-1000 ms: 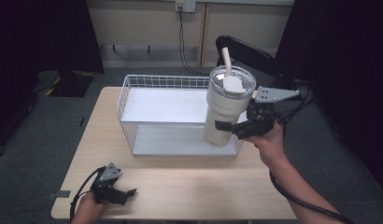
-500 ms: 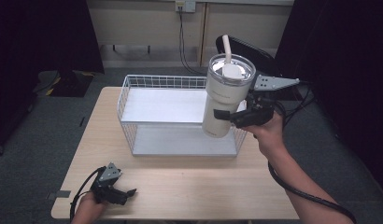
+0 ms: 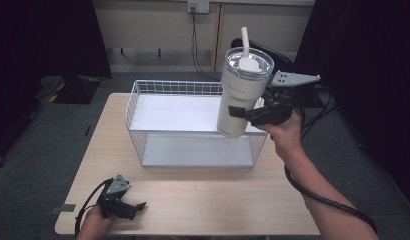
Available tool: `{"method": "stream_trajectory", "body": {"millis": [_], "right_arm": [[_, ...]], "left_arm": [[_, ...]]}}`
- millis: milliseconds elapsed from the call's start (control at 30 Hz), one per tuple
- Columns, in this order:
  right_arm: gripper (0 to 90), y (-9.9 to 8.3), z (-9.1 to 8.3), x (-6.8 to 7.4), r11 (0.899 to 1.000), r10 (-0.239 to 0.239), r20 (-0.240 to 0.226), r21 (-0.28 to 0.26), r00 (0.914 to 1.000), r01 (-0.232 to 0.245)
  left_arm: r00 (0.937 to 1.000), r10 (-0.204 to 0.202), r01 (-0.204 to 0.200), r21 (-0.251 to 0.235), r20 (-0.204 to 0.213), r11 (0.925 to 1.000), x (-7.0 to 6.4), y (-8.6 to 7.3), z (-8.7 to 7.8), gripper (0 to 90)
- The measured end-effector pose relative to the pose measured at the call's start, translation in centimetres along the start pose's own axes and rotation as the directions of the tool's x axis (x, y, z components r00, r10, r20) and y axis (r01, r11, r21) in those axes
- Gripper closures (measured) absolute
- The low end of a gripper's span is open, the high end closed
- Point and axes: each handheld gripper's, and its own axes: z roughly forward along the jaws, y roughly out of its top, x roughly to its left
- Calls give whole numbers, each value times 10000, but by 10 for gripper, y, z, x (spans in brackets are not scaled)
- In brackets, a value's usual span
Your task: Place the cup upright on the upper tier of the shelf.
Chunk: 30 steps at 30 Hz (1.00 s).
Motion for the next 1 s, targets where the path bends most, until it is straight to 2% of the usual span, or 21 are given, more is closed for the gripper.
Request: {"method": "stream_trajectory", "body": {"millis": [467,1000], "right_arm": [[107,9,6,-11,9999,-64,905,-84,9959,72],[107,8,22,-20,9999,-101,1461,62,9892,93]], "left_arm": [[10000,33,-33,4,-15,10000,0,0,0,0],[10000,32,-32,8,-12,10000,0,0,0,0]]}}
